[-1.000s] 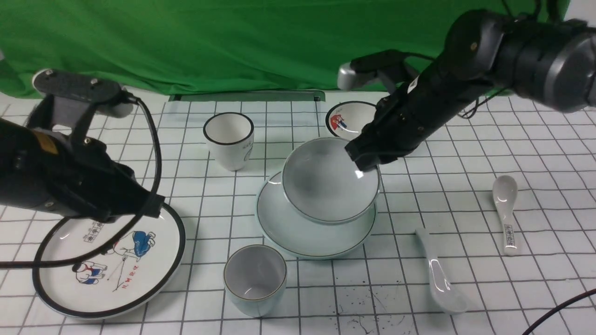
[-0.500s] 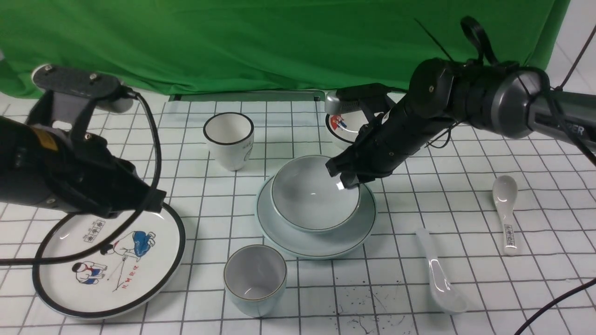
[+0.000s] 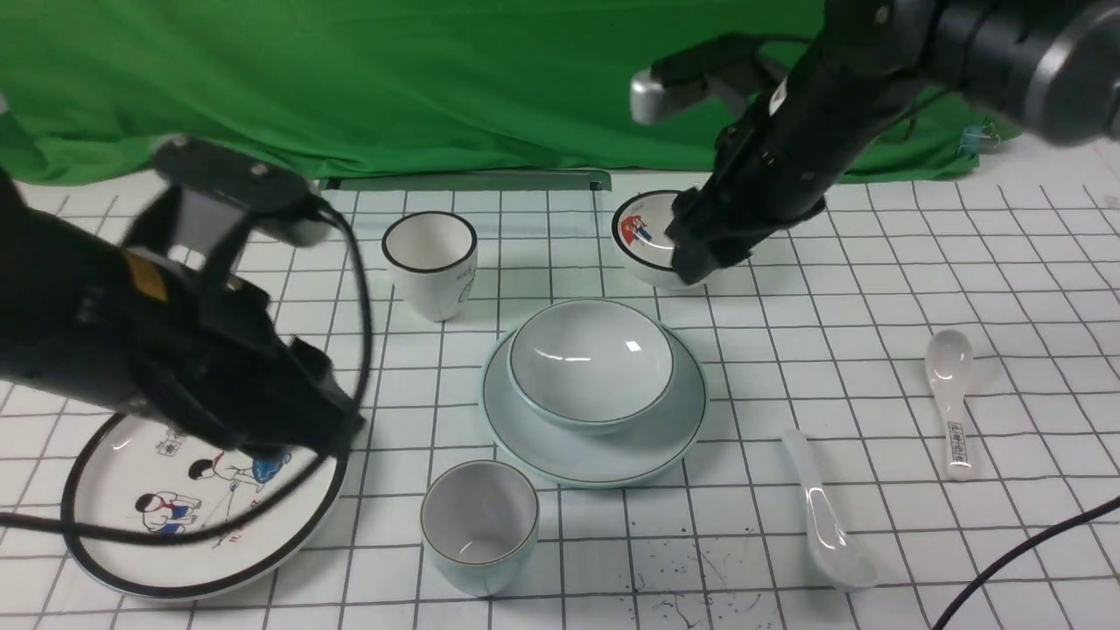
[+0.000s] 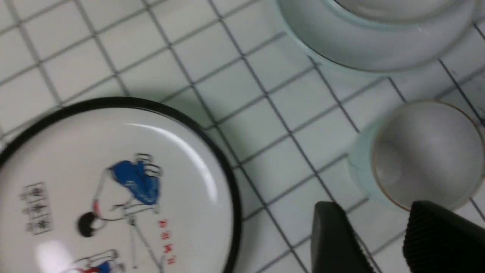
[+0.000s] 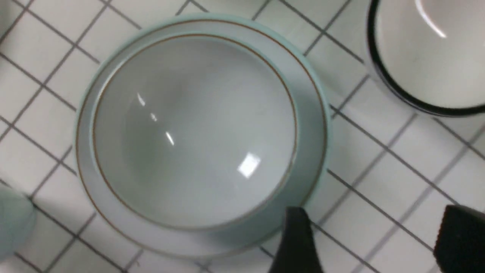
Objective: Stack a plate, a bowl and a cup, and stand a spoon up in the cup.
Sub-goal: Use the left arm to grab a blue teacup
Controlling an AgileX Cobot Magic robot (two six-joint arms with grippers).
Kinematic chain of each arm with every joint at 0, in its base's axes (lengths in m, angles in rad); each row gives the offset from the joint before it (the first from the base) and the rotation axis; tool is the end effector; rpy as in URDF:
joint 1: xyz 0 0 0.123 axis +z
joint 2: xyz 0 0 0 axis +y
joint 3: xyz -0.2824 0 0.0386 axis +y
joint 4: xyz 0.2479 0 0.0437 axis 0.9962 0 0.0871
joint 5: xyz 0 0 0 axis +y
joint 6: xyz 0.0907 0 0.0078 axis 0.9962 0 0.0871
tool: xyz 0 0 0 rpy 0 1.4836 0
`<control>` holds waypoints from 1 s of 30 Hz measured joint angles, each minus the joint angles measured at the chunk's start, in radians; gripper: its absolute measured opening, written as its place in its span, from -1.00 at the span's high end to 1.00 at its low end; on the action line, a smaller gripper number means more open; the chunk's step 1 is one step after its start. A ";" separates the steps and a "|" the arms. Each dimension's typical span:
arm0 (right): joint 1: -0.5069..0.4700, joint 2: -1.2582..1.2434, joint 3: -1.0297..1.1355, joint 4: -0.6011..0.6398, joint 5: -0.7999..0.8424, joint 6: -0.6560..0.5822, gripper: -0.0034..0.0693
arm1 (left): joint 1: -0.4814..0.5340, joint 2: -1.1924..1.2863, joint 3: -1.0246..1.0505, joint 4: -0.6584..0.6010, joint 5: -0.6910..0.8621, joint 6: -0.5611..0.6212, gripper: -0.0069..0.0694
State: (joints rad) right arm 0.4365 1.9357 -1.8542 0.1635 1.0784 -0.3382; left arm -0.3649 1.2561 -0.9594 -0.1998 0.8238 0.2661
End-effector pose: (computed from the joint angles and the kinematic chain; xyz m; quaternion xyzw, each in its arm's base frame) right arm 0.3849 0.1940 0.3174 -0.3466 0.9018 0.0912 0.2415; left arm 0.2250 -0.1002 0.2958 0.2540 0.9262 -0.1015 0.2595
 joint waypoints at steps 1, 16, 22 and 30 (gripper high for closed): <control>0.000 -0.026 -0.005 -0.032 0.039 0.000 -0.46 | -0.035 0.024 0.000 -0.002 0.007 -0.016 -0.06; 0.000 -0.191 0.021 -0.164 0.136 0.003 -0.46 | -0.082 0.332 0.000 0.006 -0.190 -0.179 -0.34; 0.000 -0.191 0.050 -0.169 0.135 0.003 -0.46 | -0.083 0.339 0.000 -0.003 -0.217 -0.179 0.48; 0.000 -0.193 0.061 -0.169 0.131 -0.001 -0.46 | -0.083 0.332 -0.009 0.001 -0.192 -0.157 0.82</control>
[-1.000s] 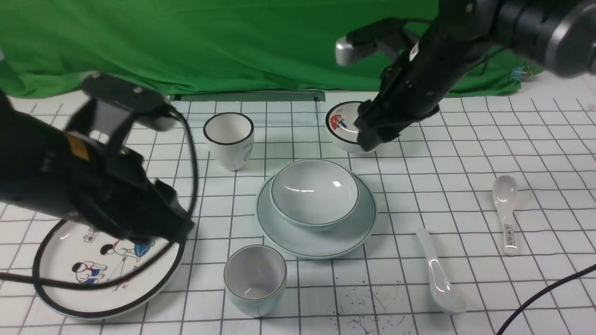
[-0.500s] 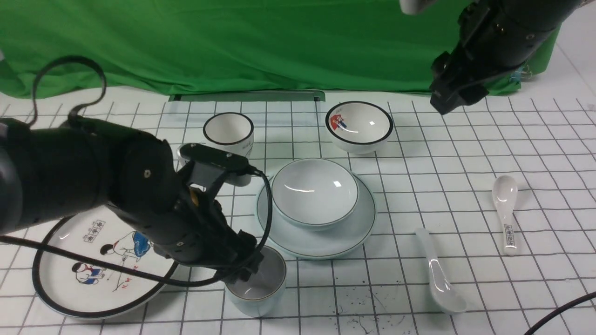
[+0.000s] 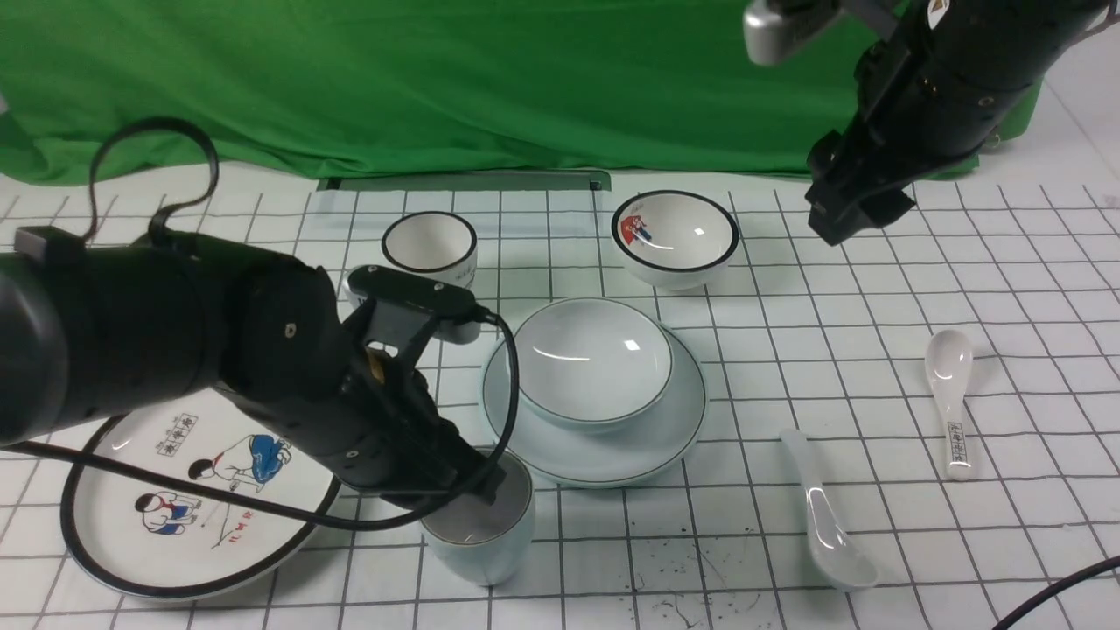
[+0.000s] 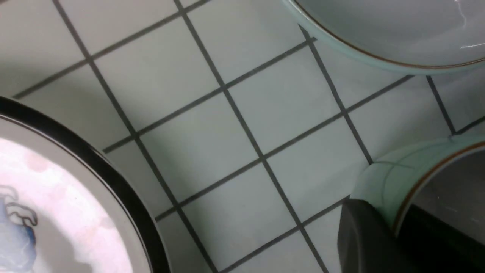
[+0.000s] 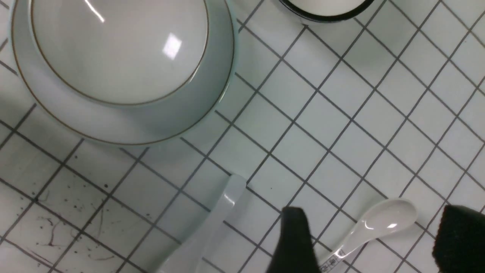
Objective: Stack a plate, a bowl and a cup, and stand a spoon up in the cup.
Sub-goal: Use the left arm to grab a blue teacup, then use the left arm to put the blue teacup into the blue rice bowl in the middle
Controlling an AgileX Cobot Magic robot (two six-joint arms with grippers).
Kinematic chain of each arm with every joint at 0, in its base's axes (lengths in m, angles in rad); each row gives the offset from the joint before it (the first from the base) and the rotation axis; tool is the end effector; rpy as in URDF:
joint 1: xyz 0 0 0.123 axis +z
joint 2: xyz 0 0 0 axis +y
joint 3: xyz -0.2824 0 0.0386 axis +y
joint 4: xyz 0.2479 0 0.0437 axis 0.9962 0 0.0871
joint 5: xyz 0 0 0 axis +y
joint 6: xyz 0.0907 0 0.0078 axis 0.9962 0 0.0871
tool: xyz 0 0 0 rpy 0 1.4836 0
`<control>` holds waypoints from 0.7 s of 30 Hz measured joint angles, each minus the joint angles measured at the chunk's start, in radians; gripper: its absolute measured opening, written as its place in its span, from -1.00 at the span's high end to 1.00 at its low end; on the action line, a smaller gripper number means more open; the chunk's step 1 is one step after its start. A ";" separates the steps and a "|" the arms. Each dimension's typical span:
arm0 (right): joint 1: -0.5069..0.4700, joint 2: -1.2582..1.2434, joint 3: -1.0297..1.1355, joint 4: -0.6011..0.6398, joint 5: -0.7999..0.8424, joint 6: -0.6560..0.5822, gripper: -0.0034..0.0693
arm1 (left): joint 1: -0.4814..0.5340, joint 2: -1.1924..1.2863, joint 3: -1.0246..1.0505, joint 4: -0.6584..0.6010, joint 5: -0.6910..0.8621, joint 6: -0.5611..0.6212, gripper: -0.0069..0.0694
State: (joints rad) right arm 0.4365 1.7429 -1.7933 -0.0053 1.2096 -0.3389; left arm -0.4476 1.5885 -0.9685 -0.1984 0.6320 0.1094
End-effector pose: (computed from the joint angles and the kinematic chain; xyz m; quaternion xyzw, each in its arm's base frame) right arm 0.3402 0.1582 0.3707 -0.3666 0.8970 0.0094 0.2467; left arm 0.2723 -0.1425 0.2134 0.2040 0.9554 -0.1061 0.1854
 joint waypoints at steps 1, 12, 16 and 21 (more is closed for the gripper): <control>0.000 -0.004 0.000 0.000 0.001 0.000 -0.46 | 0.000 -0.005 -0.010 0.004 0.021 0.003 0.82; 0.000 -0.185 0.000 0.000 0.005 0.008 -0.46 | 0.000 -0.084 -0.445 0.010 0.262 0.119 0.82; 0.000 -0.240 0.000 0.000 0.006 0.011 -0.46 | 0.000 0.049 -0.602 -0.036 0.304 0.160 0.82; 0.000 -0.275 0.024 -0.001 0.007 0.027 -0.46 | 0.008 0.271 -0.753 -0.063 0.350 0.167 0.82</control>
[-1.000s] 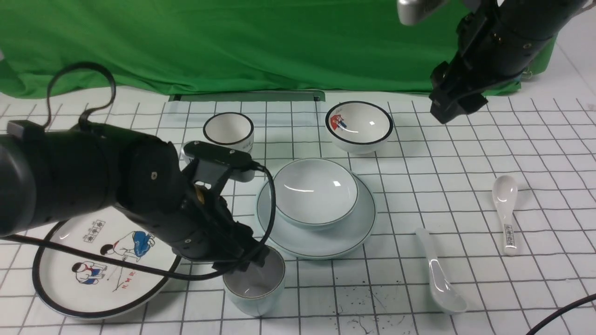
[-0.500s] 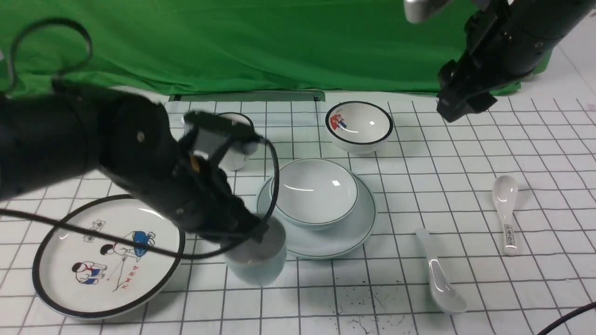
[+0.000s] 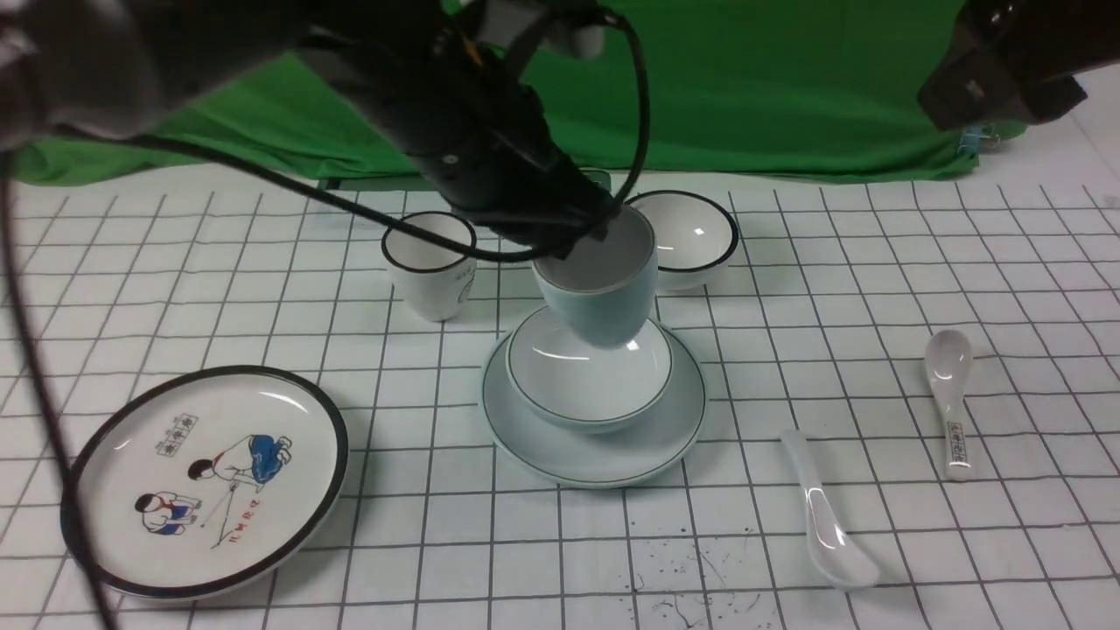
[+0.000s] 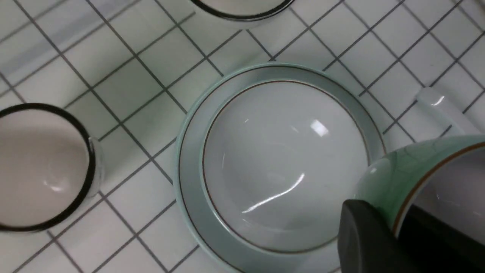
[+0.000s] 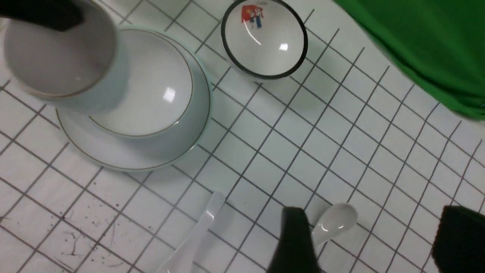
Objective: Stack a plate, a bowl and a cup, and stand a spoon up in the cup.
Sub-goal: Use the left arm to put the blue teacup into the blue rice bowl in the middle
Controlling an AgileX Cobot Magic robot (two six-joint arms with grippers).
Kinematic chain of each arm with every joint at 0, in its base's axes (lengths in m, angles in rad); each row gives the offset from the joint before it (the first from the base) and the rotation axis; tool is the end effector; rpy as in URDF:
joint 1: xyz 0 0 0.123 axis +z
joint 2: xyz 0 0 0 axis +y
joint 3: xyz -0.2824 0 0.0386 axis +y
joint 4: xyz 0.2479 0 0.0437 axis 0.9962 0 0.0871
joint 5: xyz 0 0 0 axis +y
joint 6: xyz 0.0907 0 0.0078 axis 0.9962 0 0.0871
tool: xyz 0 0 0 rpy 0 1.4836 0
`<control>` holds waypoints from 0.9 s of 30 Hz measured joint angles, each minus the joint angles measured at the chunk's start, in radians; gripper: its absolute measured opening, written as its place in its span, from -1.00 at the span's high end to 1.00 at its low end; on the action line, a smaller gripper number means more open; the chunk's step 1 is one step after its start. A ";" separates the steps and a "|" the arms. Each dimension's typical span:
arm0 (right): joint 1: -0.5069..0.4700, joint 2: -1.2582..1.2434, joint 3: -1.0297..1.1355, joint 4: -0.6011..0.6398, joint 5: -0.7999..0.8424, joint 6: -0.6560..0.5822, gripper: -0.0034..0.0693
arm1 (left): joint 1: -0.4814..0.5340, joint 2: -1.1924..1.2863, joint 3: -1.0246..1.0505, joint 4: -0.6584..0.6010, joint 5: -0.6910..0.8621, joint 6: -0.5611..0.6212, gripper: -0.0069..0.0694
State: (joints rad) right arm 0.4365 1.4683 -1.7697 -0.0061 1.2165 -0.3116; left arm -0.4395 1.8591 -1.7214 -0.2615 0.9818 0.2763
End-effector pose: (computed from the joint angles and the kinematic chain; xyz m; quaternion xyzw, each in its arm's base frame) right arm 0.2673 0.1241 0.4561 -0.3404 0.8674 0.0196 0.3624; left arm 0.3677 -0.1945 0.3164 0.2964 0.9095 -0.1449 0.2528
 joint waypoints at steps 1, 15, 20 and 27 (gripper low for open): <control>0.000 -0.007 0.014 0.000 0.000 0.002 -0.46 | 0.007 0.046 -0.033 -0.003 0.019 0.000 0.82; 0.000 -0.018 0.315 0.000 -0.092 0.007 -0.46 | 0.051 0.316 -0.187 -0.043 0.054 -0.001 0.79; 0.000 -0.018 0.360 0.000 -0.127 0.030 -0.46 | 0.051 0.314 -0.187 -0.047 0.054 -0.003 0.50; 0.000 -0.018 0.404 0.000 -0.174 0.068 -0.46 | 0.051 0.210 -0.216 -0.006 0.084 0.008 -0.23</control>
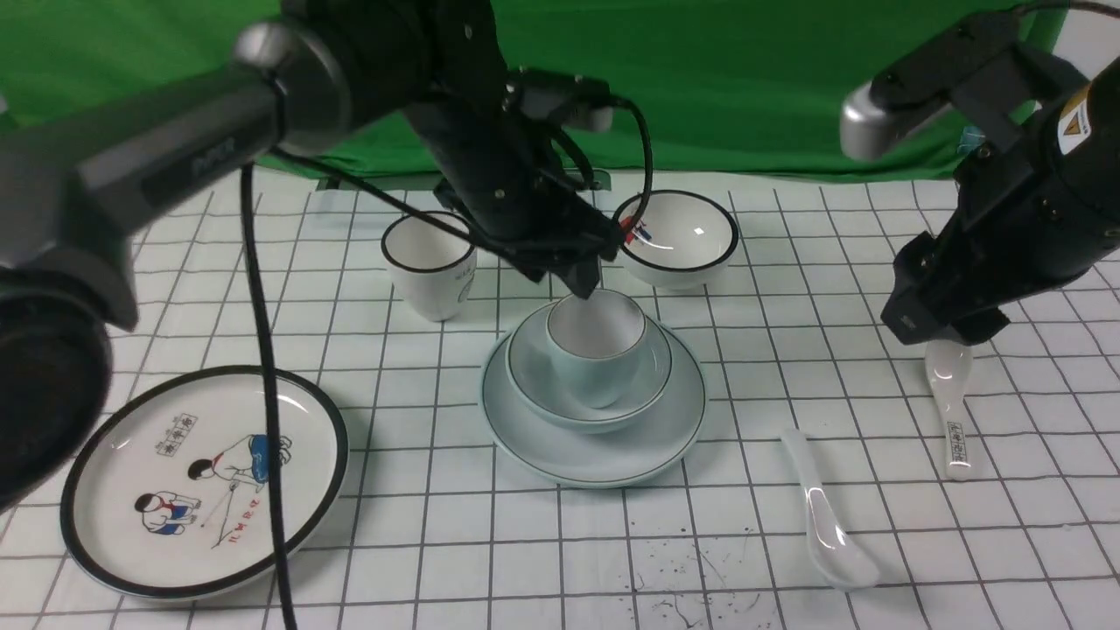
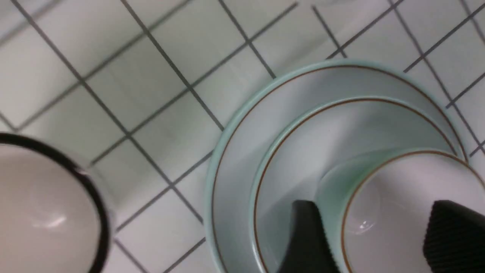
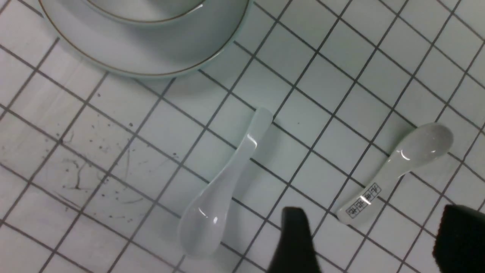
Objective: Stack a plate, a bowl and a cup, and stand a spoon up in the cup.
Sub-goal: Use the left arm to put the blue teacup into the blue rice bowl in the middle, then use the right arm to grab a blue soup spoon
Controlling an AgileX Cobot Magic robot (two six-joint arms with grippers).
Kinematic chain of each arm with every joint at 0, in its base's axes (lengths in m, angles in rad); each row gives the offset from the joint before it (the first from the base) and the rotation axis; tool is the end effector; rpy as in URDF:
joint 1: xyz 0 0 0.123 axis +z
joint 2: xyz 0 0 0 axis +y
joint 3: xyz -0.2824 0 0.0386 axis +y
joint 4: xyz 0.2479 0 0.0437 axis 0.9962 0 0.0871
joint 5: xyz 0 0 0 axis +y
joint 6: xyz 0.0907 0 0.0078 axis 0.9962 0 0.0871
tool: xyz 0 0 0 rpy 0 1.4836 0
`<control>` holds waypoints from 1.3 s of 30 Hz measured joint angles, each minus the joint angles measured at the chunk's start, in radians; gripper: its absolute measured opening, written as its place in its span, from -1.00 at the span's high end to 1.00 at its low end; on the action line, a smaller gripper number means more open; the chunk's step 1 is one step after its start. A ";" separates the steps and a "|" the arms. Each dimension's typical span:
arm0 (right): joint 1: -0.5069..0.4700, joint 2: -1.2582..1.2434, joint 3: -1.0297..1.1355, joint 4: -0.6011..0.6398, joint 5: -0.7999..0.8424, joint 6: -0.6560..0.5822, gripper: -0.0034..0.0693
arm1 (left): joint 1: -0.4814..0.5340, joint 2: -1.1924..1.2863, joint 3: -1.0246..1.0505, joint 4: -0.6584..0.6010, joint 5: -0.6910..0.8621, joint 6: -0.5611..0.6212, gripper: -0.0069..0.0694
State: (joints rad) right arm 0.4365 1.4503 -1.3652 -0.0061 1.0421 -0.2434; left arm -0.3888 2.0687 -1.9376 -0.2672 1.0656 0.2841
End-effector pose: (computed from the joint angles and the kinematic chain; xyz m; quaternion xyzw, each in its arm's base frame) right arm 0.2730 0.1268 0.3519 -0.3225 0.9095 0.0224 0.2614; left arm 0.4184 -0.1942 0.2848 0.2844 0.9227 -0.1399 0.2196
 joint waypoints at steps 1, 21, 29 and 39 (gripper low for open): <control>0.000 0.000 0.003 0.000 -0.003 0.002 -0.46 | 0.000 -0.006 -0.002 0.000 0.004 0.000 -0.25; 0.000 0.350 0.186 0.027 -0.365 0.189 -0.48 | 0.000 -0.830 0.757 0.169 -0.168 -0.117 0.91; 0.000 0.451 0.186 0.031 -0.454 0.221 -0.34 | 0.000 -1.011 1.116 0.167 -0.282 -0.176 0.91; 0.000 0.431 0.151 0.033 -0.396 0.217 0.39 | 0.000 -1.054 1.159 0.166 -0.305 -0.196 0.91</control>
State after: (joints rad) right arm 0.4365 1.8808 -1.2142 0.0267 0.6463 -0.0260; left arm -0.3888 1.0146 -0.7789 -0.1009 0.7603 0.0885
